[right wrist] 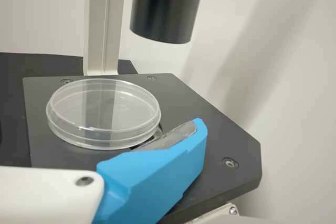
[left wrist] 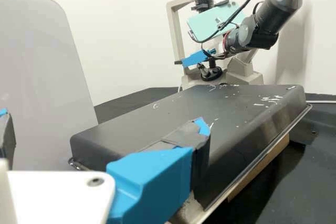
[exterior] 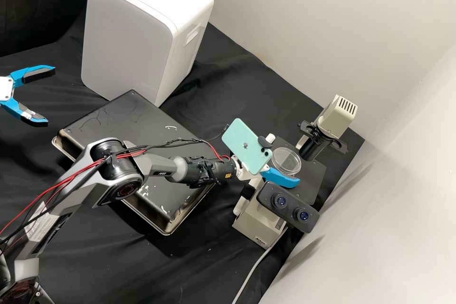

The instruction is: Place the petri dish on the bench

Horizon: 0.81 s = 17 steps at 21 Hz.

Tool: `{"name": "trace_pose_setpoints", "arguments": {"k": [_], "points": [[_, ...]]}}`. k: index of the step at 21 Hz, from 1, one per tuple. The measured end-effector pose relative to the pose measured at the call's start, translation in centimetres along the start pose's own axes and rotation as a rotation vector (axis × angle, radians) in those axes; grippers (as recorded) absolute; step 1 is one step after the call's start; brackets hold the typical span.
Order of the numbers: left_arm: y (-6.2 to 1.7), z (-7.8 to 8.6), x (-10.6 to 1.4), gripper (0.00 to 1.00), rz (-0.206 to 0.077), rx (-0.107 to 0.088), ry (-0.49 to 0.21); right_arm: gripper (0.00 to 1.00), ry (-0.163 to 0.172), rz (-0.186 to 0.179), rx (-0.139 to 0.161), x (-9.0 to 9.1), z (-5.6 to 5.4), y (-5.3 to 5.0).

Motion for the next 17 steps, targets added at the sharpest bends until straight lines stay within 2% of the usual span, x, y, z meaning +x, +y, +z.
{"name": "trace_pose_setpoints", "arguments": {"k": [7,13,17], "points": [[-0.01,0.2,0.0,1.0,-0.001,0.0,-0.011,1.0,0.001,0.001,-0.001,0.2,0.1,-0.3],[-0.11,0.2,0.0,1.0,-0.006,0.0,-0.011,1.0,0.01,0.015,0.001,0.7,-0.1,-0.2],[-0.24,0.3,0.1,1.0,-0.013,0.022,-0.018,1.0,0.013,0.018,0.003,1.3,-0.1,-0.2]]}}
